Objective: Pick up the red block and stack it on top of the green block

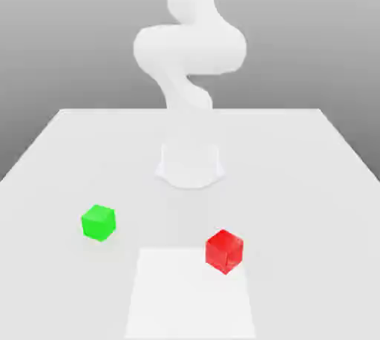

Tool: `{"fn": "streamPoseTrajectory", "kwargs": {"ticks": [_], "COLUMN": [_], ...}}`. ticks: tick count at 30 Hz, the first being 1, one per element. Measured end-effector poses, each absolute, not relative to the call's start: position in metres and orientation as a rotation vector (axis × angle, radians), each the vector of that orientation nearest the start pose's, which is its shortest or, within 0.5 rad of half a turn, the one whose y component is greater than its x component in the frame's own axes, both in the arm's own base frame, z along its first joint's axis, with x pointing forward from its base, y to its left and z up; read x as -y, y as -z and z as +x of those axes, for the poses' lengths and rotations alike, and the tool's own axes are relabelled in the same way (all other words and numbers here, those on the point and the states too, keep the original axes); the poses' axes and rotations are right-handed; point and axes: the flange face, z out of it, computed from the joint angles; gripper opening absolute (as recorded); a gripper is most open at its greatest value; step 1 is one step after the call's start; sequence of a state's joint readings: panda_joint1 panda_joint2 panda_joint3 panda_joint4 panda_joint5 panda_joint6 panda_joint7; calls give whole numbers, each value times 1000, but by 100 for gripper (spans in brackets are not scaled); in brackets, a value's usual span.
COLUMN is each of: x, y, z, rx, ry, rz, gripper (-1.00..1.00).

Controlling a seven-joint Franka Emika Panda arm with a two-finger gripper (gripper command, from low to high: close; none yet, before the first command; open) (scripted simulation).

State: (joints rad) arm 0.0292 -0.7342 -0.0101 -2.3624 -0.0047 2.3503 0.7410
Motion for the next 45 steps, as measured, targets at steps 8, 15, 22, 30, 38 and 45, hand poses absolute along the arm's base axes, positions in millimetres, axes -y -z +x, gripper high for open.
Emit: {"fn": "streamPoseTrajectory", "kwargs": {"ticks": [8,15,22,30,38,45], "x": [-36,-59,-65,-64,-64,31], "y": [-462,-285,-169,-145,-191,-227], "z": [422,380,340,338,339,332], "rx": [-602,-178,49,47,46,-364], "ry": [603,211,3,-2,-2,7], "rz": [-2884,-3092,-3141,-3142,-3141,-3137], "gripper": [0,0,0,-100,-100,-100]}}
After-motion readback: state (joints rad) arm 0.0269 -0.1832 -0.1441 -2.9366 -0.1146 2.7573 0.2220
